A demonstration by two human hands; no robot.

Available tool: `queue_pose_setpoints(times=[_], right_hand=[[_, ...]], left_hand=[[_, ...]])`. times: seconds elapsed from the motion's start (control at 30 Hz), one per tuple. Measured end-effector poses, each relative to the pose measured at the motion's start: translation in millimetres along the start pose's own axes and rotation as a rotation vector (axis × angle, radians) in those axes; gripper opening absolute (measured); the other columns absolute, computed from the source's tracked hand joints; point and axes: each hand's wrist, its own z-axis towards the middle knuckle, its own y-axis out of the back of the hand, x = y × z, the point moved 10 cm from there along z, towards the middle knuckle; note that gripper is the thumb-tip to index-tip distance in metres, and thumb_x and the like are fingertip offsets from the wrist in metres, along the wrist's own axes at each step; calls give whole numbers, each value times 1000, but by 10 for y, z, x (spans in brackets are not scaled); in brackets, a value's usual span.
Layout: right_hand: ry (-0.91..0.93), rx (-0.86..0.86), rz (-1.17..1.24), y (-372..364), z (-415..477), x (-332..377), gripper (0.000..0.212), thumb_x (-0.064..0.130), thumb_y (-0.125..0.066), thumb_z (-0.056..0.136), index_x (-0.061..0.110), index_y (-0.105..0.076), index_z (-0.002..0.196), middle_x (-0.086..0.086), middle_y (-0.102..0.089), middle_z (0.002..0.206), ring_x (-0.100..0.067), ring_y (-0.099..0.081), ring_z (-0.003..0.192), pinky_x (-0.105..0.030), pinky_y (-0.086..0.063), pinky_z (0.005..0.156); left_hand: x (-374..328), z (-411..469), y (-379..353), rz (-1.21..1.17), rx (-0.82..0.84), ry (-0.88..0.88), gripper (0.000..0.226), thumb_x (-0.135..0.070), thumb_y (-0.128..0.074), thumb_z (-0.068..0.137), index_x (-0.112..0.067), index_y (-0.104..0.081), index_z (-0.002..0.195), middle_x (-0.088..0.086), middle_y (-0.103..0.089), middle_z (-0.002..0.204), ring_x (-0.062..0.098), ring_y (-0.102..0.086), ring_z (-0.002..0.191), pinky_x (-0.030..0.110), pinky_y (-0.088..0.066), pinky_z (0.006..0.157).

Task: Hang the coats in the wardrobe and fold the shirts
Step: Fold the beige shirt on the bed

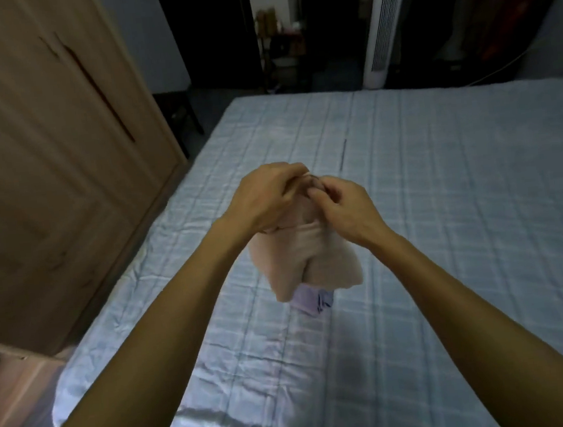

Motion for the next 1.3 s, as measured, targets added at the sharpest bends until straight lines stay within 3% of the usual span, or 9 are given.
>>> queue_pose_setpoints(times=[0.17, 0.33, 0.43, 0.53, 0.67, 0.8, 0.97, 1.17, 1.3], right_hand=[[29, -235, -59, 545, 46, 273, 23, 36, -49, 94, 24, -66, 84, 11, -64, 74, -4, -58, 70, -28, -47, 64], [62, -357, -95, 929, 52, 519, 18, 28, -51, 93, 27, -65, 82, 14, -64, 75, -1, -58, 72, -21, -46, 63], [63, -436, -116, 1167, 27, 587, 17, 26, -52, 92, 28, -66, 83, 16, -64, 75, 0, -58, 72, -17, -45, 62], [19, -534, -121, 1410, -7, 539, 14, 27, -54, 92, 28, -67, 87, 15, -65, 80, -1, -60, 76, -17, -47, 64], [-89, -695, -95, 1728, -111, 363, 15, 31, -55, 92, 26, -63, 81, 12, -62, 74, -1, -57, 70, -19, -43, 60], [-127, -822, -118, 1880, -237, 363, 14, 30, -53, 94, 26, -61, 83, 17, -57, 71, 3, -52, 67, -12, -35, 56], [-136, -844, -160, 1955, -214, 336, 15, 28, -52, 93, 26, -63, 83, 16, -58, 71, 1, -53, 68, -14, -36, 56], [-147, -880, -152, 2090, -235, 307, 17, 30, -53, 93, 23, -62, 80, 13, -59, 71, 1, -53, 67, -8, -34, 53], [-200, -860, -177, 2130, -237, 203, 25, 27, -51, 93, 23, -52, 68, 9, -52, 64, -6, -48, 60, -25, -33, 55]], left_hand=[[-197, 79, 234, -50, -78, 29, 20, -40, -46, 94, -29, -59, 84, -8, -62, 71, 15, -57, 69, 33, -44, 60], [-166, 172, 77, -161, 122, 144, 8, -39, -55, 79, -33, -57, 74, -4, -62, 65, 14, -58, 65, 35, -47, 59], [-102, 248, -39, -163, 233, 186, 16, -41, -56, 82, -29, -67, 83, -4, -65, 78, 15, -61, 76, 31, -49, 63], [-200, 401, 23, -187, 167, 116, 23, -41, -53, 92, -26, -71, 87, -5, -66, 84, 13, -60, 82, 28, -42, 68], [-317, 582, 248, -103, 5, 33, 30, -56, -50, 89, -33, -67, 80, -11, -61, 66, 11, -57, 68, 31, -43, 59], [-347, 689, 223, 144, 5, -88, 50, -70, -46, 82, -24, -63, 72, -5, -60, 61, 15, -55, 62, 30, -39, 52], [-220, 719, -8, 118, 76, -68, 41, -51, -53, 88, -16, -55, 66, -2, -56, 59, 20, -52, 60, 29, -31, 49], [-256, 900, 288, -374, -165, 22, 27, -31, -50, 95, -20, -59, 72, 2, -56, 79, 15, -50, 74, 31, -33, 62], [-538, 1043, 351, -582, -66, 6, 26, -30, -47, 96, -17, -62, 79, 3, -62, 73, 9, -55, 66, 24, -43, 60]])
